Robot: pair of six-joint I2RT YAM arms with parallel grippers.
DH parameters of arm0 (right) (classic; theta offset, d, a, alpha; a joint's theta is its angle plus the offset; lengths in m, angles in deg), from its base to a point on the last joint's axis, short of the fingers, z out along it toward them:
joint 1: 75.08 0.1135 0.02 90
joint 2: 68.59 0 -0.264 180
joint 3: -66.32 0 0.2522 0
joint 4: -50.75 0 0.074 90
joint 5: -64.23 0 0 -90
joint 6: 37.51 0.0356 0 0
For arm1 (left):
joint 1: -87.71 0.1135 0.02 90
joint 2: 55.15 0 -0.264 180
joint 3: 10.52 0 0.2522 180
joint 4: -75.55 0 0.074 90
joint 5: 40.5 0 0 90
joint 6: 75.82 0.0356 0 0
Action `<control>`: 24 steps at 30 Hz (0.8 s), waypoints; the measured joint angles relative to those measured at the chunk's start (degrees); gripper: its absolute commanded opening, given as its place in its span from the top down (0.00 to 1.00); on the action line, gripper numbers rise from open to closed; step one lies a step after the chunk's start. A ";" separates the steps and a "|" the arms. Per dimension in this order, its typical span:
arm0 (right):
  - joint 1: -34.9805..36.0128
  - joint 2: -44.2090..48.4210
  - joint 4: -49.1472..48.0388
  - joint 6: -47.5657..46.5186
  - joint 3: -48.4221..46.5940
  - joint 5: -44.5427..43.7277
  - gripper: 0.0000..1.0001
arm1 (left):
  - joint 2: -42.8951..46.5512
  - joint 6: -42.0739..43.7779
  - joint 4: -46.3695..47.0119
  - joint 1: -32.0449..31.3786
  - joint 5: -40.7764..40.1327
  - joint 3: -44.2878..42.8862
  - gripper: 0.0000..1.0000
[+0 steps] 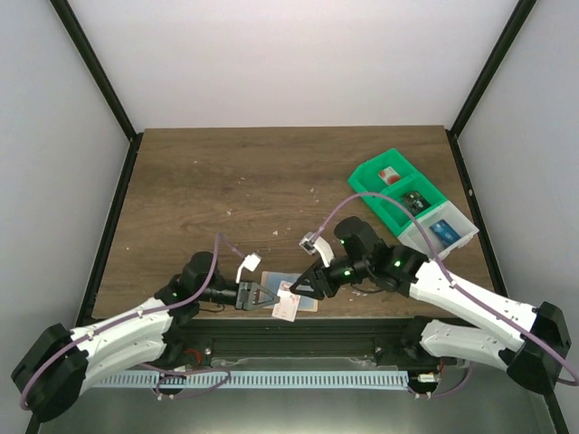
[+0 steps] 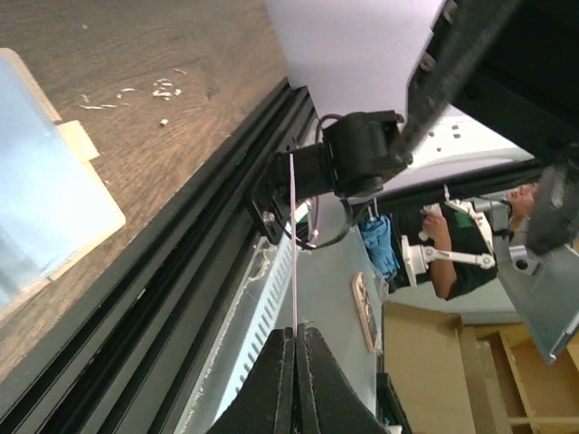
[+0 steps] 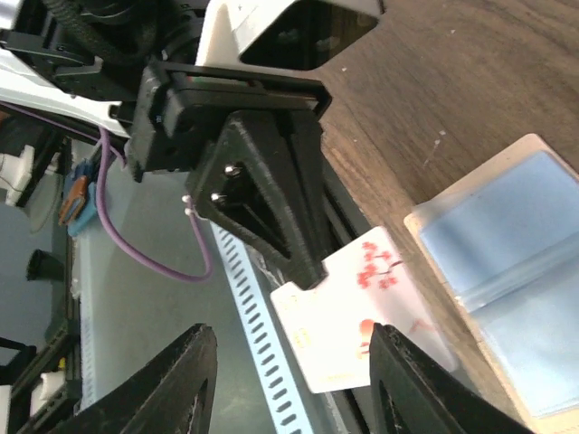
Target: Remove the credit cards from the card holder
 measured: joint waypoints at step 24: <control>-3.28 -11.89 -0.42 -6.45 -3.74 13.70 0.78 | 0.17 0.44 9.16 -0.52 7.43 1.62 1.00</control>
